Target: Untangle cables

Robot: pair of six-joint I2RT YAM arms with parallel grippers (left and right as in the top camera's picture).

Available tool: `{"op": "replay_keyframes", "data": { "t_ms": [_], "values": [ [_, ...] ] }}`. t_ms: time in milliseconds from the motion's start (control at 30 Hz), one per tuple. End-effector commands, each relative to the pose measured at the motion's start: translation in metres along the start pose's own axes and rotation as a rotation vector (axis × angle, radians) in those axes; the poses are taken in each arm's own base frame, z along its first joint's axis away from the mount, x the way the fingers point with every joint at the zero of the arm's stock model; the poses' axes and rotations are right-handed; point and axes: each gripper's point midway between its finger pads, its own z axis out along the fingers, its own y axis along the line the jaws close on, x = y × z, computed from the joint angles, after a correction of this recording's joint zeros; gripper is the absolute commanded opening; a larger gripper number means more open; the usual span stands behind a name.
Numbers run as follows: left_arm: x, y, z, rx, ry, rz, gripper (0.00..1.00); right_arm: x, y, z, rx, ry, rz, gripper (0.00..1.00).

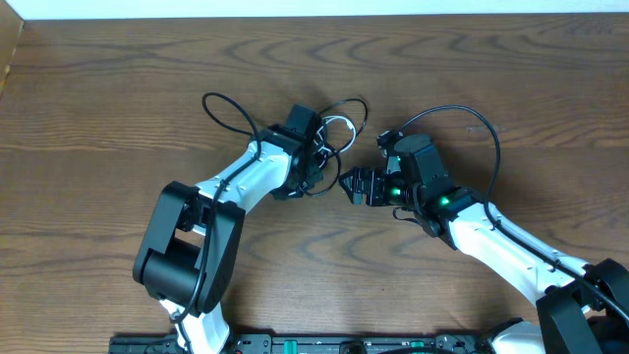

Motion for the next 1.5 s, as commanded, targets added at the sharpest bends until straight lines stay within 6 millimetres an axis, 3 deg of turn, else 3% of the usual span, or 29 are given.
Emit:
{"op": "replay_keyframes", "data": {
  "t_ms": [0, 133, 200, 233, 333, 400, 467, 700, 900, 1000, 1100, 1167, 1300, 1467],
  "values": [
    [0.035, 0.028, 0.023, -0.112, 0.126, 0.010, 0.09, 0.003, 0.000, 0.001, -0.002, 0.011, -0.001, 0.89],
    [0.044, 0.034, 0.021, -0.136, 0.166, 0.020, 0.10, 0.004, 0.000, 0.001, 0.000, 0.014, 0.000, 0.81],
    [0.049, 0.031, 0.020, -0.110, 0.197, 0.083, 0.10, 0.005, -0.001, 0.001, 0.004, 0.017, 0.001, 0.71],
    [0.052, 0.028, 0.020, -0.089, 0.216, 0.118, 0.10, 0.005, -0.003, 0.001, 0.010, 0.016, 0.002, 0.64],
    [0.058, 0.026, 0.019, -0.064, 0.247, 0.179, 0.10, 0.005, -0.004, 0.001, 0.017, 0.017, -0.035, 0.28],
    [0.060, 0.029, 0.018, -0.073, 0.259, 0.189, 0.10, 0.005, -0.006, 0.000, 0.020, 0.018, -0.058, 0.14],
    [0.066, 0.027, 0.017, -0.046, 0.294, 0.242, 0.10, 0.005, -0.011, 0.000, 0.032, 0.024, -0.056, 0.09],
    [0.097, 0.005, 0.005, 0.157, 0.448, 0.416, 0.12, 0.002, -0.042, -0.007, 0.132, 0.023, 0.003, 0.08],
    [0.113, 0.022, -0.003, 0.095, 0.533, 0.395, 0.14, 0.001, -0.065, -0.013, 0.220, 0.017, 0.036, 0.14],
    [0.121, 0.032, -0.009, 0.067, 0.578, 0.398, 0.14, 0.001, -0.065, -0.013, 0.221, 0.016, 0.037, 0.27],
    [0.124, 0.035, -0.016, 0.058, 0.593, 0.400, 0.15, 0.000, -0.065, -0.014, 0.221, 0.016, 0.037, 0.53],
    [0.123, 0.034, -0.021, 0.065, 0.584, 0.402, 0.15, 0.001, -0.065, -0.013, 0.221, 0.017, 0.037, 0.65],
    [0.117, 0.026, -0.042, 0.112, 0.517, 0.423, 0.17, 0.002, -0.063, -0.013, 0.212, 0.022, 0.035, 0.83],
    [0.100, 0.010, -0.074, 0.202, 0.381, 0.453, 0.32, 0.004, -0.055, -0.011, 0.166, 0.039, 0.035, 0.97]
  ]
}}
